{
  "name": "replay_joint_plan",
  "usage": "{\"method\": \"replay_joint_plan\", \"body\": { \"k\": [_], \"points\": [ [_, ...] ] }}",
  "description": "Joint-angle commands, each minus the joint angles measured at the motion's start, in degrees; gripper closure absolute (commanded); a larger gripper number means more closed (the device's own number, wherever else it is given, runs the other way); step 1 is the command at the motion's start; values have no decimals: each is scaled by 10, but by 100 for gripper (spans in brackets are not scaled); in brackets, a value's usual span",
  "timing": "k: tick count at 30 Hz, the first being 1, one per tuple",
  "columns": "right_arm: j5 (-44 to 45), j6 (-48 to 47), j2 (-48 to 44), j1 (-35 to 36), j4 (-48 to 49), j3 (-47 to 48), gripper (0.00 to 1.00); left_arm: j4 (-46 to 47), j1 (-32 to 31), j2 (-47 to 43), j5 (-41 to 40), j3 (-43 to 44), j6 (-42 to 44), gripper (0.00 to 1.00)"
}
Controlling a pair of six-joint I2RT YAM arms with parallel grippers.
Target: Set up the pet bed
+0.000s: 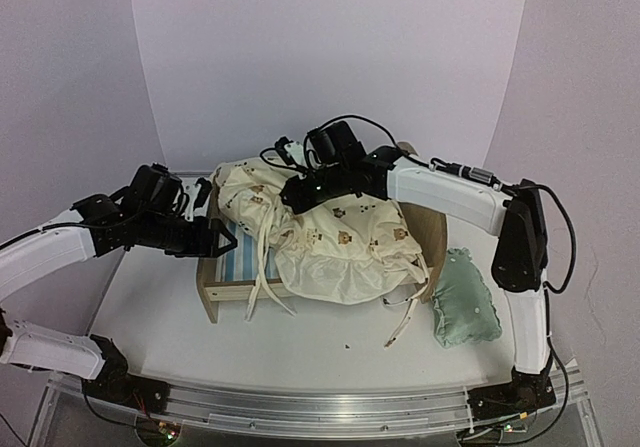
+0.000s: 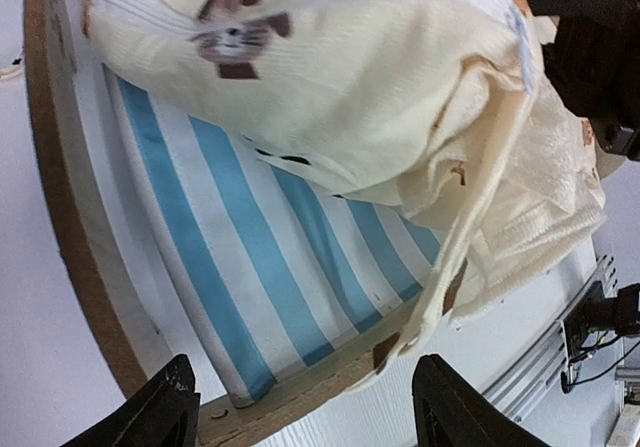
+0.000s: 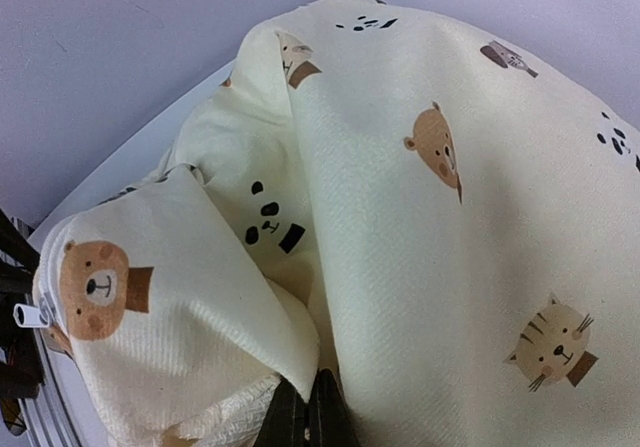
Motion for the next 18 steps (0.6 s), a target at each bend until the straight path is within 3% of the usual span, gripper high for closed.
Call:
{"method": "replay_joint_plan", "body": {
  "k": [1, 8, 18],
  "points": [
    [25, 14, -24, -3, 13, -5, 100, 11, -42, 14, -1, 23, 15, 29],
    [20, 19, -23, -3, 13, -6, 100, 37, -114, 77, -30, 38, 12, 40],
    [19, 19, -30, -4, 13, -20, 100, 79, -126, 111, -53, 47, -7, 62]
  ]
}}
